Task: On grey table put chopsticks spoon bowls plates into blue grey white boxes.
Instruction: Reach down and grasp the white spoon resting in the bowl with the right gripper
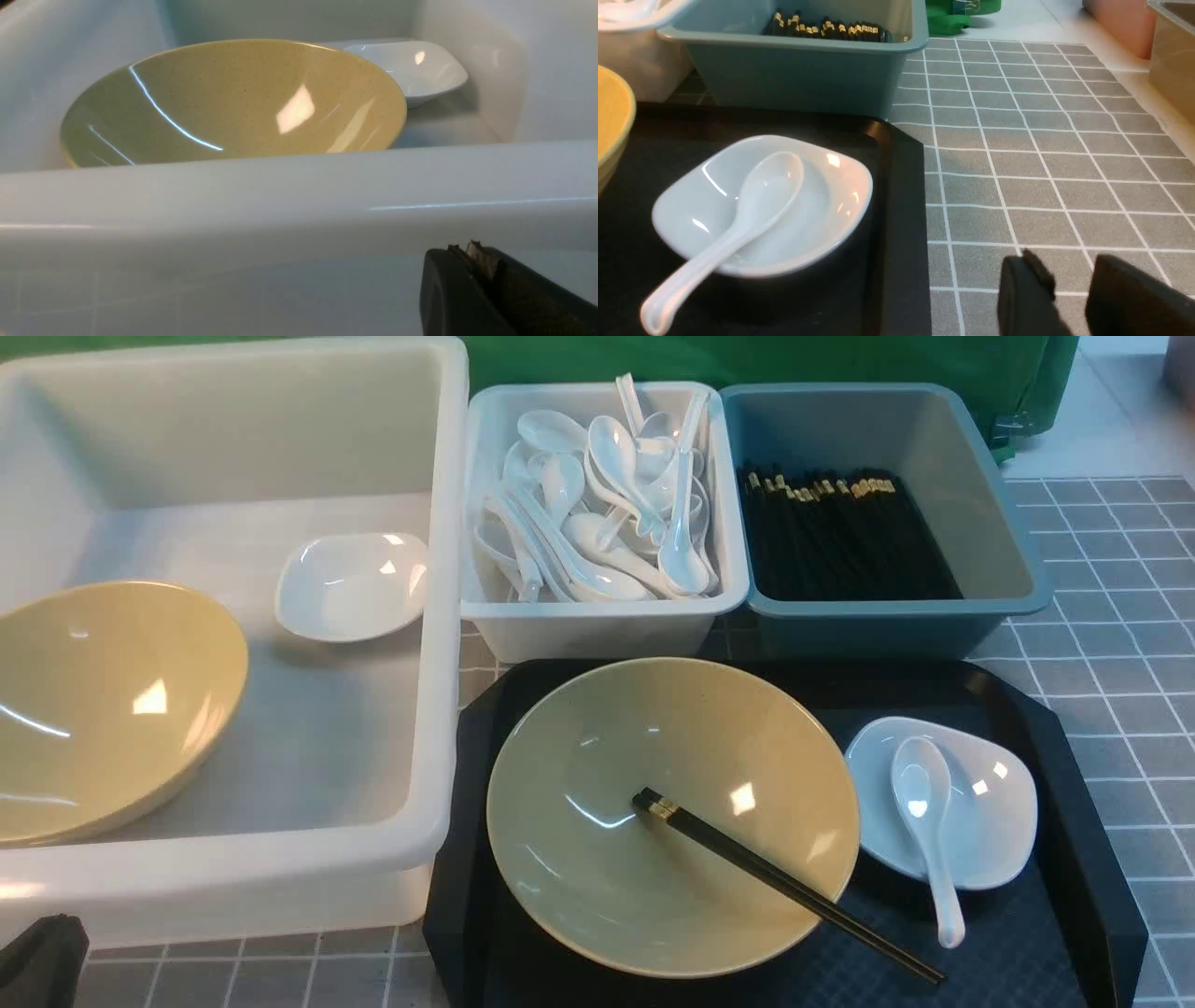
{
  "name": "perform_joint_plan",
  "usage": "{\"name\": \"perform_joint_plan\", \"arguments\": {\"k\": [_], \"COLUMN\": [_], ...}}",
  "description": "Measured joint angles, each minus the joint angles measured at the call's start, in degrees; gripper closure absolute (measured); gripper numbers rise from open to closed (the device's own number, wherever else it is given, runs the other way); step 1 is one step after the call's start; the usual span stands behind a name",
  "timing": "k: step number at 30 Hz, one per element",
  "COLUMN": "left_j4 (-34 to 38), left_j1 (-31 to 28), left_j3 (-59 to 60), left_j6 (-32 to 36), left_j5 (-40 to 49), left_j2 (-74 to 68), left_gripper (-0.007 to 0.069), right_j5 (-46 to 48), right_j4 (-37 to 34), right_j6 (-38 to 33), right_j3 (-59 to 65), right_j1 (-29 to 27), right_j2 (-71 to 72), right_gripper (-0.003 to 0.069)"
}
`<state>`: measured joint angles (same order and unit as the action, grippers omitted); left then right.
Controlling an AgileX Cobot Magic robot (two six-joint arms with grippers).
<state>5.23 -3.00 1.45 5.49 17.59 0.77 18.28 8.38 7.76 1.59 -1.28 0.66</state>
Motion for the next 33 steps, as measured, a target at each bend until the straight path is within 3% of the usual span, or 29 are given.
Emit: {"name": "perform_joint_plan", "arguments": {"k": [33], "left_j4": [0.0], "left_j1": [0.0], "left_j3": [0.0], "left_j6": [0.0], "left_j5": [0.0], "left_j2": [0.0], "left_gripper": [0.0635], "right_j5": [0.0], "right_j4": [0.0], "right_j6": [0.0], "right_j3": [0.0], "right_j1": [0.0], "right_j2": [0.0], "right_gripper": [0.0421]}}
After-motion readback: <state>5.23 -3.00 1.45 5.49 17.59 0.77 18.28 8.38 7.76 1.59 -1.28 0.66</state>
